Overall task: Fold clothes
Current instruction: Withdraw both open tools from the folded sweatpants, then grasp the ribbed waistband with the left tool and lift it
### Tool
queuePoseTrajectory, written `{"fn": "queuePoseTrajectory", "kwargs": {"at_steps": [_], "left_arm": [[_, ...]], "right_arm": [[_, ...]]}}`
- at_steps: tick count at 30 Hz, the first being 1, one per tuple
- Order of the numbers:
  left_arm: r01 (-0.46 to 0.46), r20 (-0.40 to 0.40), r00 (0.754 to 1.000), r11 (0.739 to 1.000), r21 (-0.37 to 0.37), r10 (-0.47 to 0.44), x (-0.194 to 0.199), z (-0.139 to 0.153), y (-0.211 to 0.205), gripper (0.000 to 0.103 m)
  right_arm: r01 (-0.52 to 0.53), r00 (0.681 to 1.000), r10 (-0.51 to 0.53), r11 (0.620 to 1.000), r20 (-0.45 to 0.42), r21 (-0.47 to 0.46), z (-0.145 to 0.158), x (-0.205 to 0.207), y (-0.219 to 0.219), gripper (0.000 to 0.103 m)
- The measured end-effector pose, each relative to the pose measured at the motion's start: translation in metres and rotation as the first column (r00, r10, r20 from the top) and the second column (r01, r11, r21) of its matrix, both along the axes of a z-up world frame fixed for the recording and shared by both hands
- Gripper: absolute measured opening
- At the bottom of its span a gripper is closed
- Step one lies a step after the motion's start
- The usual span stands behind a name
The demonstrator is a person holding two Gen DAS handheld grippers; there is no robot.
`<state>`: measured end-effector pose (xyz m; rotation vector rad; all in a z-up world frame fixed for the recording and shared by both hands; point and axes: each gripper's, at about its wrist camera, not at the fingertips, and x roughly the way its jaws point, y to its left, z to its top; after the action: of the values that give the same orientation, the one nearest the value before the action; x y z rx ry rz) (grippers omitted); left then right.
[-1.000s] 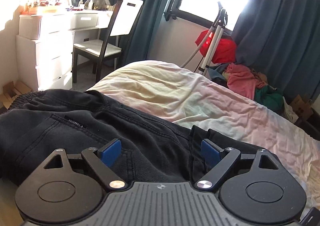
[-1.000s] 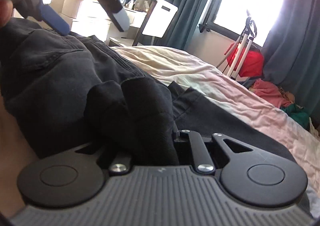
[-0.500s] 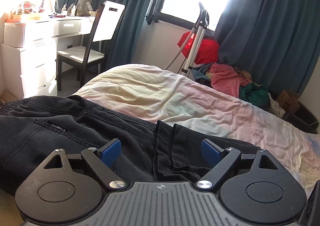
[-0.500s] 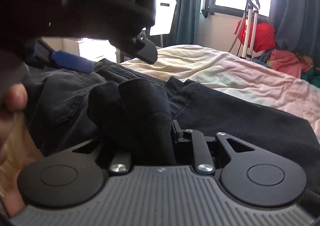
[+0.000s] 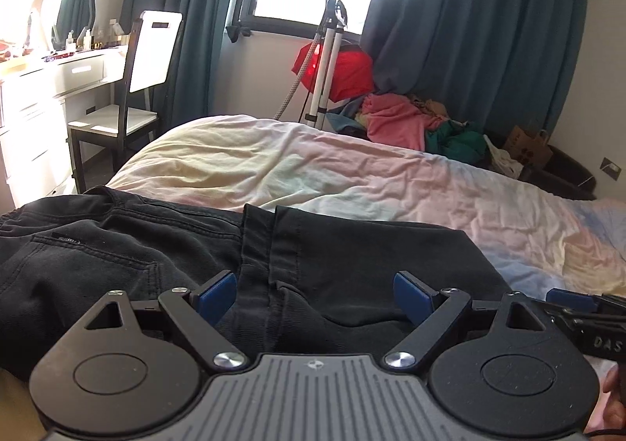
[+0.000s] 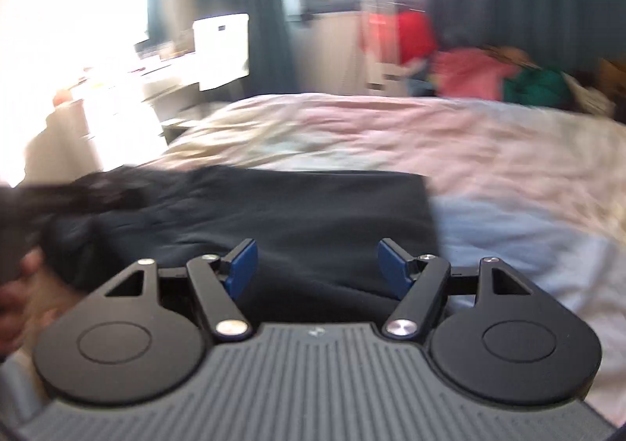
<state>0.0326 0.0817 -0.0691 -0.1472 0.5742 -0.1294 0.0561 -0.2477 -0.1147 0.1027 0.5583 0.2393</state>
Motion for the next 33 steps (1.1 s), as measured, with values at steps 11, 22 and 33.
{"fn": "queuePoseTrajectory", "kwargs": {"at_steps": [11, 22, 33], "left_arm": [[-0.081, -0.138, 0.984, 0.976, 0.202, 0.111, 0.025, -0.041, -0.021, 0.09], [-0.164, -0.075, 0.984, 0.984, -0.063, 0.159, -0.015, -0.009, 0.023, 0.091], [-0.474, -0.3, 0.877, 0.566, -0.675, 0.376, -0.076, 0.002, 0.197, 0.103]], "right_arm": [[0.129, 0.984, -0.126, 0.991, -0.123, 0.023, -0.045, 0.023, -0.028, 0.07], [0.146, 0.979, -0.142, 0.989, -0.143, 0.022, -0.057, 0.021, -0.027, 0.07], [0.144, 0.982, -0.144, 0.99, -0.124, -0.007, -0.052, 0.015, -0.026, 0.07]]}}
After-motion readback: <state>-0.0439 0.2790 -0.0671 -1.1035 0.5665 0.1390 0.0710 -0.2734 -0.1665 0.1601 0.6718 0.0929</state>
